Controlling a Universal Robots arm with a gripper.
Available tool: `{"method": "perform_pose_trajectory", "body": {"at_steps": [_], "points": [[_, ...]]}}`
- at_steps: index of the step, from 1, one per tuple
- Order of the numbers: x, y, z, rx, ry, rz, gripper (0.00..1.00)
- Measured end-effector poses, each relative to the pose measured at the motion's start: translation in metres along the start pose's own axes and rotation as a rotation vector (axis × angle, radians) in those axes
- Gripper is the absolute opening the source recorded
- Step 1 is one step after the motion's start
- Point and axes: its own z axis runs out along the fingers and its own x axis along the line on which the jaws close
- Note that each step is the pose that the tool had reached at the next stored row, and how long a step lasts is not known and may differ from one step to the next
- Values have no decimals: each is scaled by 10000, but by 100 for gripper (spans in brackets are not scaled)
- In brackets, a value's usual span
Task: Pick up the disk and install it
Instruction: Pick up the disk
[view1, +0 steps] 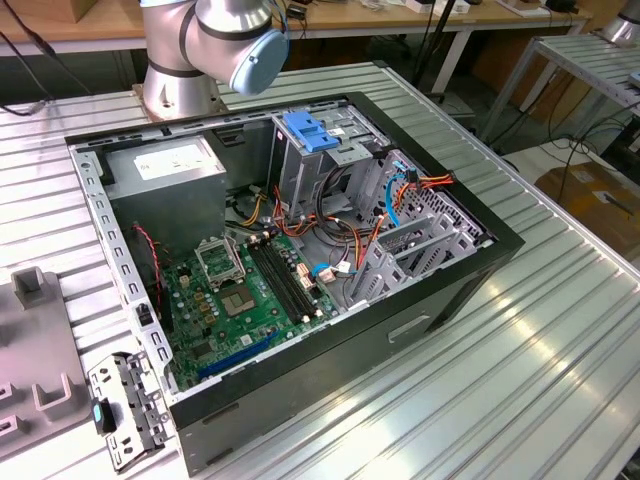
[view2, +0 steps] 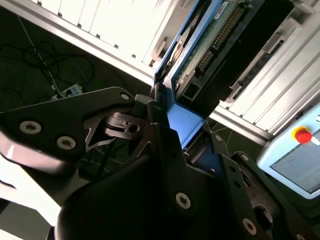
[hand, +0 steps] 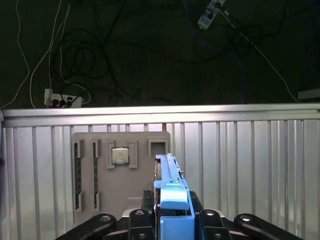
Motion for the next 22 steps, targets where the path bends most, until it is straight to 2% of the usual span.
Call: {"method": "perform_pose_trajectory", "body": {"at_steps": [5,8,12,14,17,22], "points": [[-2,0,-71,0,0,0,37],[-5,-1,-183,1,0,0,37],[-9,-2,-287,-4,2,1,37],[-11,-2,-369,-6,2,1,37],[-13,-3,-440,-8,2,0,37],[-14,-3,-451,-6,1,0,37]]}}
